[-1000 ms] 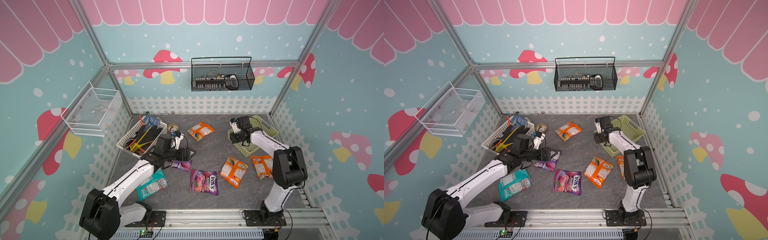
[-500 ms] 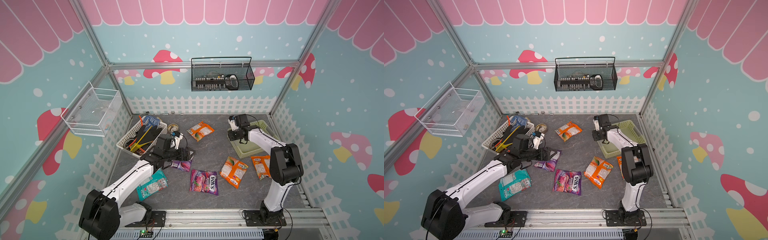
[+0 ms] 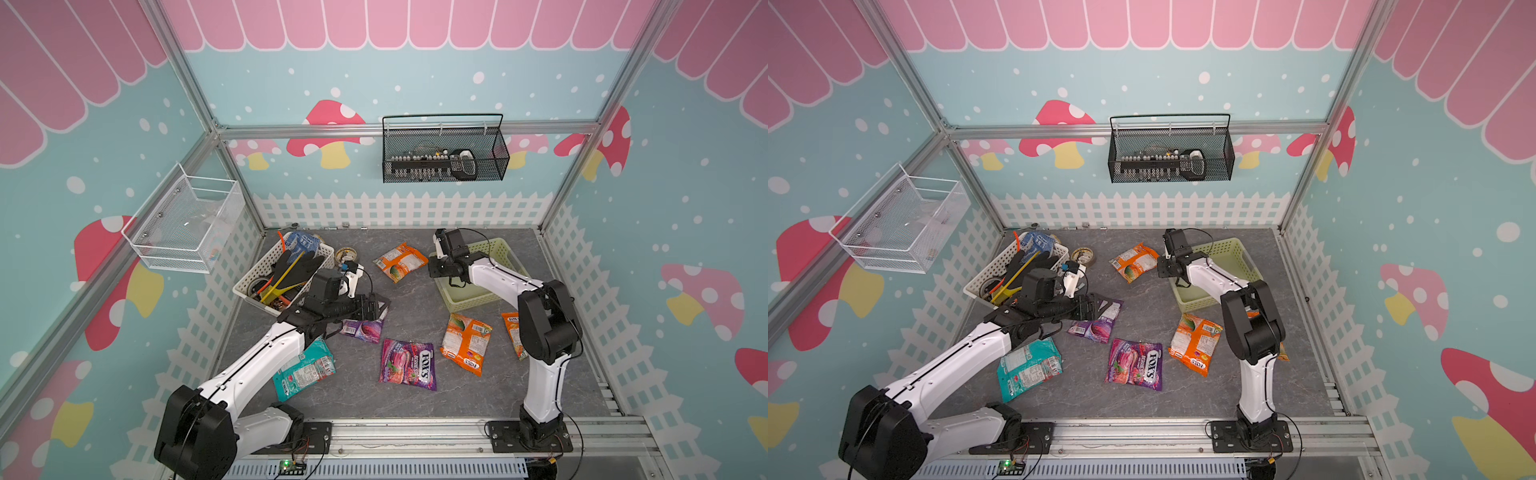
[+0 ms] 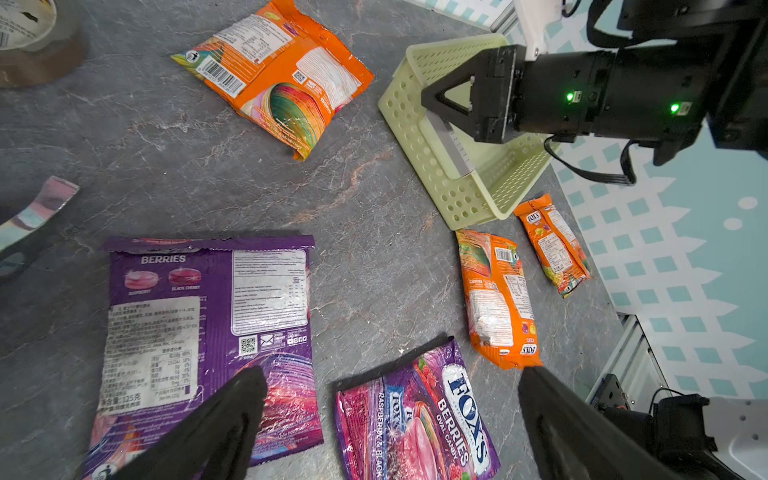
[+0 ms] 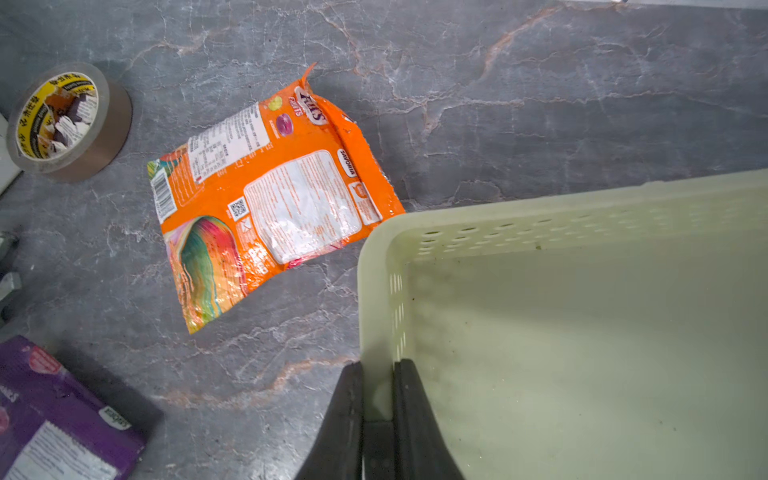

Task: Put the candies in the basket
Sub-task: Adjust the basket at the center of the board.

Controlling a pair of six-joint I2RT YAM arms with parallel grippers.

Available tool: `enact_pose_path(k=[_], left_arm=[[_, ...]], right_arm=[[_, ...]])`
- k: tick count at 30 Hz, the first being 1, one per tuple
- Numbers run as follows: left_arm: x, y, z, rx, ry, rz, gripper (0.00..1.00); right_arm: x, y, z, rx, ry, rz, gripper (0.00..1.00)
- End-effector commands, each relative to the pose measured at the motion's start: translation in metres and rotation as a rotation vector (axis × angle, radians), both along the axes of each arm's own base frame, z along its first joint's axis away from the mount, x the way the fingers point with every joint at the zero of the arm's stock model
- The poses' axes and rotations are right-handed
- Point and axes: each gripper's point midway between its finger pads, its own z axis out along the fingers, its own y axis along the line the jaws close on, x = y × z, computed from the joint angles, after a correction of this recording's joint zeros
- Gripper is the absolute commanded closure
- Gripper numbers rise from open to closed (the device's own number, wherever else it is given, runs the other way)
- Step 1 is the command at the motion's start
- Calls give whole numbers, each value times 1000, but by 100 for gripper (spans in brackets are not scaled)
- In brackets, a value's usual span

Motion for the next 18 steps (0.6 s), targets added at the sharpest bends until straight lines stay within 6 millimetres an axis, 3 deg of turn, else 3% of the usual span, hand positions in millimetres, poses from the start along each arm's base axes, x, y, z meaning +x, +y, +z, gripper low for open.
enact_pose_path(k=[1, 6, 18], left_arm=[[-1, 3, 4, 13, -18, 8, 1], [0, 5, 3, 15, -19, 13, 1], [2, 8, 2, 17, -14, 22, 1]], right_arm=[[7, 14, 9, 74, -24, -121, 87], [4, 30, 8, 104, -31, -189, 88], [7, 37, -1, 139, -8, -283, 86]])
